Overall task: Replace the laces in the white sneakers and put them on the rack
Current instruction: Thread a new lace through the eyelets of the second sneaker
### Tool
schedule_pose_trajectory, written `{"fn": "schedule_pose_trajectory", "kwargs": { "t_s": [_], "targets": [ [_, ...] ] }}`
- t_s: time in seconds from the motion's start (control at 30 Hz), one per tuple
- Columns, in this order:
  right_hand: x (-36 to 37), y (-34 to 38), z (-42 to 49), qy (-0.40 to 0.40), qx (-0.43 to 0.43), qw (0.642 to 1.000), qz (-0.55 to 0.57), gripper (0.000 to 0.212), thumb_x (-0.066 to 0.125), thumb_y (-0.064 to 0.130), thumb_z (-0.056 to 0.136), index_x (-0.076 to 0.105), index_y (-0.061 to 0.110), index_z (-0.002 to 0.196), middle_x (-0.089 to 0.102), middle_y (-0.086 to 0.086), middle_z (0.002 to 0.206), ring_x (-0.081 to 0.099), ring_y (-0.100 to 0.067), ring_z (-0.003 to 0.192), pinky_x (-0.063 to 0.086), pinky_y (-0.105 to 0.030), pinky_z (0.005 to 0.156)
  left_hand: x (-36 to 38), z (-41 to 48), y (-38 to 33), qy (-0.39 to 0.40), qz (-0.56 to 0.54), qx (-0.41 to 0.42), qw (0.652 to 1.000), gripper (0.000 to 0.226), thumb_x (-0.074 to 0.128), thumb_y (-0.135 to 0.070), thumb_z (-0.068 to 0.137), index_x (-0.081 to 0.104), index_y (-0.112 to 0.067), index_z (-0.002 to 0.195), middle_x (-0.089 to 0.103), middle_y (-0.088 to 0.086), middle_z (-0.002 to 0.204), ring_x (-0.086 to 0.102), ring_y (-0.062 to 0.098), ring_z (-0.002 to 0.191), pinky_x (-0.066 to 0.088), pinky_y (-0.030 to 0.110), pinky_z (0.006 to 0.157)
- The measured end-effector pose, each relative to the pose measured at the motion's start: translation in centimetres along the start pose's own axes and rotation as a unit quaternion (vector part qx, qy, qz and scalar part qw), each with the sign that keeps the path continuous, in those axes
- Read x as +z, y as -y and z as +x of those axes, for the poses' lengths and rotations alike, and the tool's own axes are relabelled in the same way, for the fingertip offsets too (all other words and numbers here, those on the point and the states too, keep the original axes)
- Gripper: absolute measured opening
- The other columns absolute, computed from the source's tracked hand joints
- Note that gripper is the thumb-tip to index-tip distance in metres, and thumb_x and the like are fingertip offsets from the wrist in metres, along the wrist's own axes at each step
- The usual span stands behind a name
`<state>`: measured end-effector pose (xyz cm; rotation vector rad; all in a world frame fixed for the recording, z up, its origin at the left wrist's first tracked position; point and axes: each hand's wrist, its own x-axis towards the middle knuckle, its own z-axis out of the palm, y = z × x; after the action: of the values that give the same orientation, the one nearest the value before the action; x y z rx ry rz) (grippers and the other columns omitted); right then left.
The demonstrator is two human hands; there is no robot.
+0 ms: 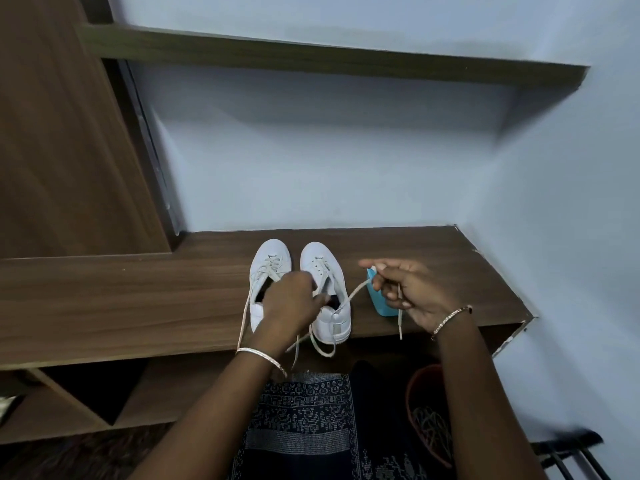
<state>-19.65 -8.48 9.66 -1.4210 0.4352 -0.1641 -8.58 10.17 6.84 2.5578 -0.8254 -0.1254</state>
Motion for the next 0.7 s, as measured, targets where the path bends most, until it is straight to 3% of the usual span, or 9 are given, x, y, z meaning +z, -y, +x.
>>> {"fn": "schedule_pose_trajectory", "kwargs": {
  "t_s": [0.07,0.13,0.17,0.27,0.33,0.43,0.5,0.6,0.7],
  "targets": [
    [0.8,0.5,-0.5,0.061,-0.015,0.998,-0.021,0.028,0.047,0.010,0.103,0.066,0.004,0.123,0.059,-0.007,0.067,0.036,-0.005,0.042,0.016,-0.016,0.034,-0.3,0.3,-1.3,0.022,-0.202,0.052,0.978,0.026,0.068,-0.038,0.089,0.068,-0.020,0.108,0.069,-0.003,0.104,0.065,0.015,0.097,0.053,0.036,0.086],
    [1.3,1.0,-0.9,0.097,-0.032,0.994,-0.030,0.030,0.045,0.012,0.104,0.062,0.008,0.129,0.056,-0.008,0.068,0.037,-0.006,0.042,0.017,-0.015,0.033,-0.8,0.2,-2.4,0.136,-0.406,0.064,0.902,0.017,0.065,-0.026,0.094,0.068,-0.020,0.110,0.071,-0.001,0.107,0.065,0.015,0.101,0.052,0.036,0.091],
    [1.5,1.2,-1.0,0.105,-0.037,0.993,-0.031,0.031,0.045,0.012,0.105,0.060,0.010,0.131,0.054,-0.008,0.067,0.037,-0.006,0.042,0.018,-0.015,0.033,-0.9,0.1,-2.6,0.170,-0.453,0.067,0.872,0.014,0.062,-0.023,0.096,0.069,-0.018,0.107,0.072,0.003,0.105,0.063,0.016,0.099,0.050,0.035,0.088],
    [1.5,1.4,-1.1,0.099,-0.048,0.993,-0.036,0.030,0.046,0.011,0.104,0.056,0.012,0.131,0.052,-0.008,0.063,0.035,-0.008,0.041,0.020,-0.015,0.033,-0.9,-0.5,-2.8,0.179,-0.489,0.079,0.850,0.019,0.058,-0.022,0.099,0.068,-0.007,0.099,0.071,0.016,0.108,0.059,0.016,0.092,0.045,0.023,0.077],
    [1.4,1.3,-1.2,0.084,-0.049,0.994,-0.041,0.027,0.047,0.012,0.103,0.057,0.012,0.128,0.052,-0.007,0.062,0.036,-0.009,0.042,0.021,-0.016,0.034,-0.9,-0.5,-2.8,0.175,-0.522,0.064,0.832,0.016,0.056,-0.019,0.100,0.065,-0.007,0.096,0.070,0.022,0.104,0.060,0.019,0.091,0.046,0.027,0.077],
    [0.9,1.1,-1.1,0.033,-0.056,0.998,-0.004,0.020,0.050,0.009,0.101,0.062,0.006,0.117,0.054,-0.006,0.065,0.041,-0.010,0.047,0.028,-0.017,0.039,-1.0,-0.1,-2.5,0.162,-0.587,0.002,0.794,0.018,0.047,-0.013,0.102,0.058,-0.009,0.088,0.064,0.015,0.081,0.063,0.023,0.073,0.049,0.036,0.074],
    [0.5,1.0,-1.0,-0.012,-0.068,0.996,0.048,0.016,0.051,0.005,0.099,0.066,0.004,0.107,0.059,-0.007,0.070,0.046,-0.009,0.052,0.034,-0.017,0.043,-1.2,0.1,-2.4,0.155,-0.621,-0.044,0.767,0.024,0.041,-0.011,0.103,0.053,-0.010,0.082,0.050,0.007,0.065,0.047,0.017,0.053,0.045,0.031,0.061],
    [-0.2,1.0,-1.0,-0.061,-0.079,0.988,0.119,0.015,0.054,0.001,0.097,0.068,0.001,0.102,0.070,-0.009,0.076,0.058,-0.011,0.062,0.048,-0.016,0.053,-1.6,0.1,-2.0,0.156,-0.588,-0.088,0.789,0.028,0.040,-0.020,0.105,0.047,-0.015,0.078,0.033,-0.003,0.053,0.025,0.008,0.043,0.025,0.020,0.042],
    [-0.4,1.2,-1.0,-0.058,-0.093,0.976,0.187,0.020,0.055,-0.002,0.094,0.066,-0.002,0.110,0.075,-0.016,0.098,0.072,-0.021,0.086,0.059,-0.021,0.074,-1.5,-0.3,-1.4,0.156,-0.533,-0.055,0.830,0.027,0.053,-0.040,0.099,0.052,-0.020,0.081,0.031,-0.007,0.054,0.022,0.007,0.044,0.020,0.020,0.043]
  ]
}}
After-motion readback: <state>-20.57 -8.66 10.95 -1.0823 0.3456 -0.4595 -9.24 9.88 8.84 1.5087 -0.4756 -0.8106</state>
